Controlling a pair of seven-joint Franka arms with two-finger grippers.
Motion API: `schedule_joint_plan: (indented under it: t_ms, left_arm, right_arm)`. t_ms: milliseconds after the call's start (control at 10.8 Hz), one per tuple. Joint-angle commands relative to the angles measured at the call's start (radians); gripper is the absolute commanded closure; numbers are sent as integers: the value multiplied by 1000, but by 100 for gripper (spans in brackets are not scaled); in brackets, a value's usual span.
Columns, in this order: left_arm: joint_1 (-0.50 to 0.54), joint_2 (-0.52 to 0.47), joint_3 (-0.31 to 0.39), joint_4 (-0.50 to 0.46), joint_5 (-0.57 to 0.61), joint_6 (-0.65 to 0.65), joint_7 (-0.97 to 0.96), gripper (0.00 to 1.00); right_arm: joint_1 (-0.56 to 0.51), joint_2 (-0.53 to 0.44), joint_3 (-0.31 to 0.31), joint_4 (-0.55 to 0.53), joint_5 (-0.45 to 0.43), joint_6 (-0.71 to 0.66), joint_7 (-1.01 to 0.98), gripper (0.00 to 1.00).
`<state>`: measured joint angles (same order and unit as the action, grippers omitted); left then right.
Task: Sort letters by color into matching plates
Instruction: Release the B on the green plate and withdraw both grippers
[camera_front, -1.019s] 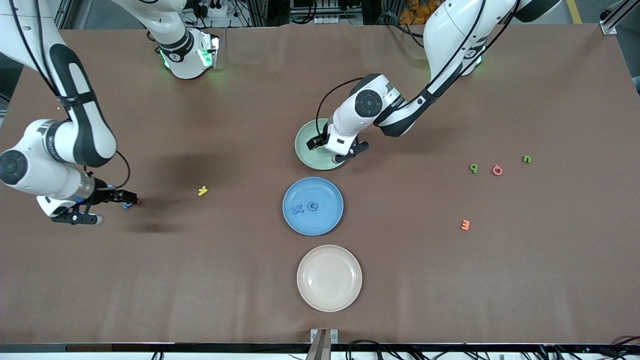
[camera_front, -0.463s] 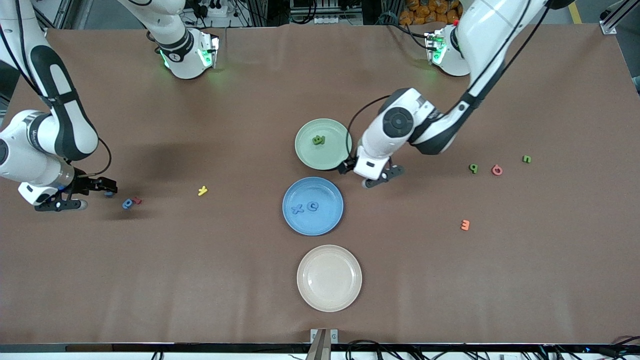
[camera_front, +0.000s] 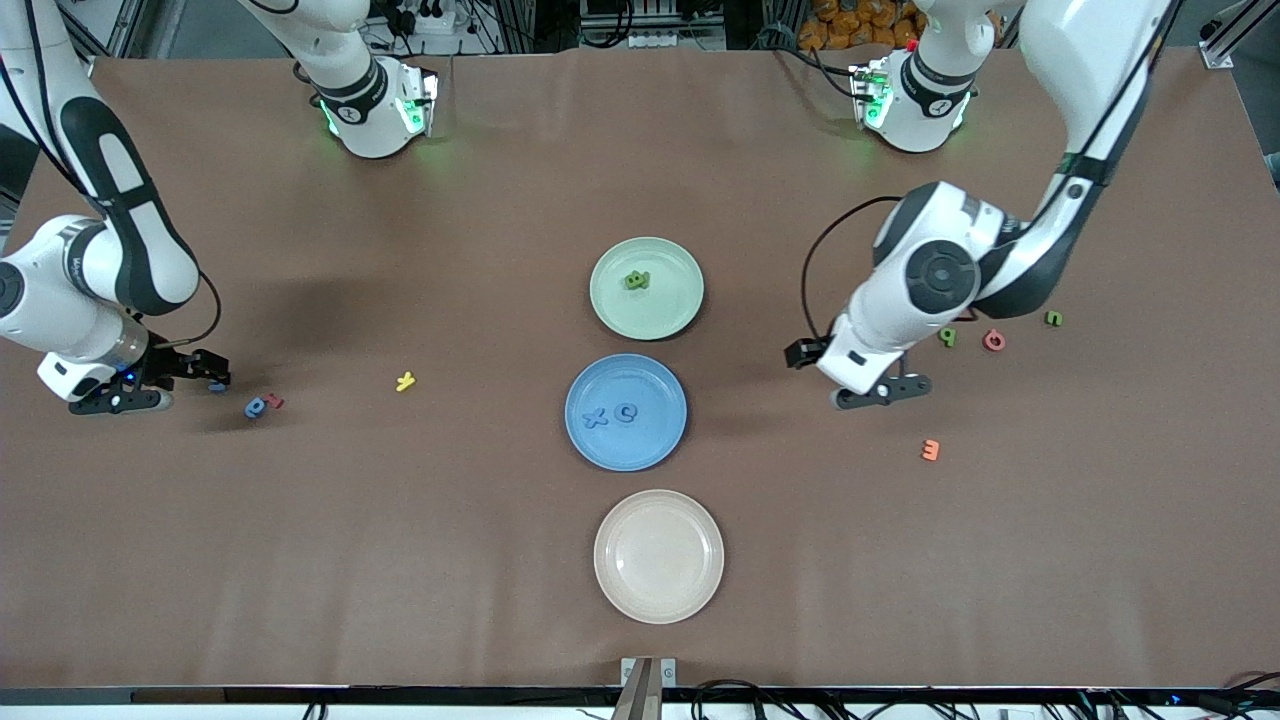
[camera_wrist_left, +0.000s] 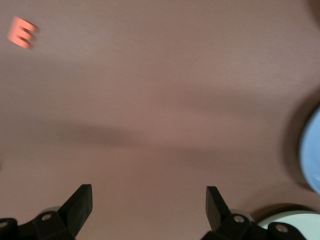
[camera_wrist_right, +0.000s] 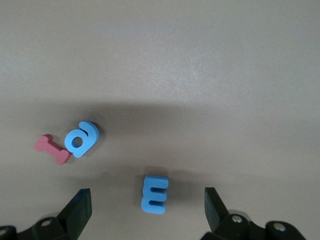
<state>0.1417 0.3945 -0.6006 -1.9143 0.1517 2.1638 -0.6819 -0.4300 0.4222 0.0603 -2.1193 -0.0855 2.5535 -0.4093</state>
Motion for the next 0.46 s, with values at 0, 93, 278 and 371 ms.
schedule_joint_plan:
  t_ms: [0, 93, 278, 371]
  left_arm:
    - [108, -115, -11, -78, 8, -59, 198, 0]
    - [123, -144, -10, -106, 6, -58, 250, 0]
    - [191, -184, -8, -165, 6, -42, 338, 0]
    - [202, -221, -8, -204, 5, -15, 382, 0]
  right_arm:
    - [-42, 7, 16, -59, -16, 71, -8, 0]
    - [-47, 7, 16, -77, -13, 89, -6, 0]
    - [-58, 9, 16, -99, -13, 116, -5, 0]
    - [-58, 9, 16, -103, -10, 123, -5, 0]
